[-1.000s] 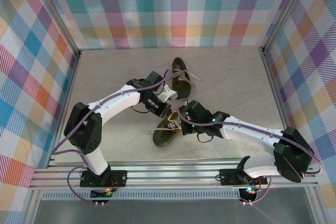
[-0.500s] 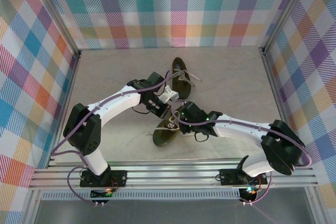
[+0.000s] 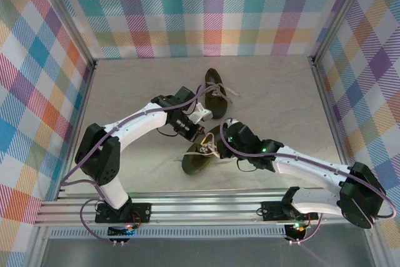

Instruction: Tie the shoes

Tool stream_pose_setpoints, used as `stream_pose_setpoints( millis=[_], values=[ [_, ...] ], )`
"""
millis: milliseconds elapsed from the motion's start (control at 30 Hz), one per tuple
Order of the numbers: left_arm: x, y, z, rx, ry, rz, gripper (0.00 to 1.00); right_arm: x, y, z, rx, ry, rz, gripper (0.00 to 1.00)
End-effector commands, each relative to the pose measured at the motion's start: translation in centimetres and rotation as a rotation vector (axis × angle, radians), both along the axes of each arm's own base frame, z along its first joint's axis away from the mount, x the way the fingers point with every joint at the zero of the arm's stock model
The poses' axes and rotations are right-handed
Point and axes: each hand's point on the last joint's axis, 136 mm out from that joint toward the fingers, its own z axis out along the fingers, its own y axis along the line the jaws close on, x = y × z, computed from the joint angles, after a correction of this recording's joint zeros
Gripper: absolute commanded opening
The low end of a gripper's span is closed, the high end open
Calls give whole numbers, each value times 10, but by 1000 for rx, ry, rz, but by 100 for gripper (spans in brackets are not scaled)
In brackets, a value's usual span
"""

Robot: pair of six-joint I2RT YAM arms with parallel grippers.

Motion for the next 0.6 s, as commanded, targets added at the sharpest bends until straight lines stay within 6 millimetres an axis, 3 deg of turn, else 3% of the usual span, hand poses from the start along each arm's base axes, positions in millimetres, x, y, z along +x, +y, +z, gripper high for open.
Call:
stream_pose_setpoints(
  millis=[0,233,567],
  values=[
    [-11,-2,7,-11,-4,-31,0,-5,14,-8,85,81,-14,8],
    [-12,-2,8,-8,-9,-33,0,2,19,-21,82,116,-60,6],
    [-12,-1,10,-6,-16,-36,0,10,12,-40,31,143,-132,8]
  ],
)
